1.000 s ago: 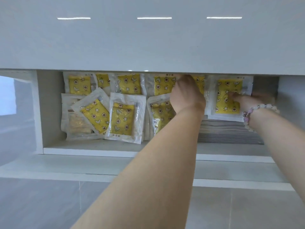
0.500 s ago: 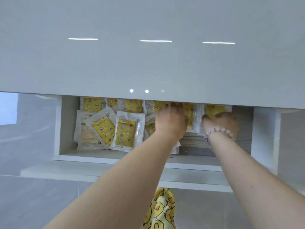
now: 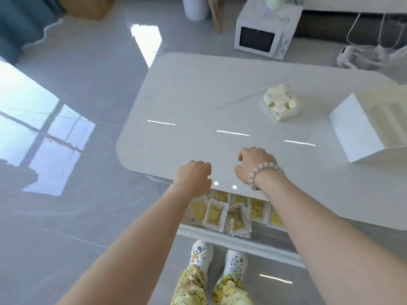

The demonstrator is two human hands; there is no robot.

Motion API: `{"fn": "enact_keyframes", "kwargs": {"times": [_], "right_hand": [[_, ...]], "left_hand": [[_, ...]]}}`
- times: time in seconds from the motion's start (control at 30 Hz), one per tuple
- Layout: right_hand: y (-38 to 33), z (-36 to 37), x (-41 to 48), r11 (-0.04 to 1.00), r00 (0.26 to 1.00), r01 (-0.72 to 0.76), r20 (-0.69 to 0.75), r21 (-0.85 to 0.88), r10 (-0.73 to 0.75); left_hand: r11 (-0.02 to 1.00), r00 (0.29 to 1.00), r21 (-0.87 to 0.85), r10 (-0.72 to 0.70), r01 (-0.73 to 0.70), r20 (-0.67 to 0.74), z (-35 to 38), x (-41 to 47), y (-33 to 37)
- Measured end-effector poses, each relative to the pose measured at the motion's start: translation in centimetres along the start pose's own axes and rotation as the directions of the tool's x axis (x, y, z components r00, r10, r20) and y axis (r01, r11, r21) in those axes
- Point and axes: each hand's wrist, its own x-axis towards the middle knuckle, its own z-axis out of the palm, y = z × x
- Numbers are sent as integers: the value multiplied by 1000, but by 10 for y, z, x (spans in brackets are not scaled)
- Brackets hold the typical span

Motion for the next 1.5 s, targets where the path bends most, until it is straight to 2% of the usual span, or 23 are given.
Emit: {"fn": "enact_keyframes", "kwargs": {"times": [0.1,0.2,0.37,0.53,0.7,0.87,1.1,1.4,1.5], "right_hand": [[-56,-43,-26,987,986,136,-89,-87,-143],[-120,-77,-49,941,936,293,-152,-166,-318],[-225,-105,-90,785,775,505,-211,-359,-595],[-340,-103,-138,602,601,639,-179,-479,-779],[-459,-63,-199,433,450,751,-95,-499,-888],[-558,-16,-249,278,315,827,-8,-489,-949],[-654,41,-284,122,193,865,99,-487,-976],[-788,105,-304,-66,58,867,231,-494,-971],[-852,127,-314,-161,-33,860,262,-485,-965]], "left_hand": [[980,971,-104,-183,168,-153,-64,-45,-39],[945,908,-147,-322,292,-269,-111,-100,-78],[847,750,-252,-532,468,-394,-155,-202,-155],[741,593,-319,-667,591,-451,-151,-300,-229],[597,450,-412,-797,688,-404,-116,-391,-299],[421,324,-482,-905,769,-275,-79,-479,-368],[231,151,-531,-970,815,-190,-45,-557,-437],[53,21,-555,-998,830,-63,-5,-616,-534],[-27,-66,-541,-996,841,-53,-1,-645,-583]]}}
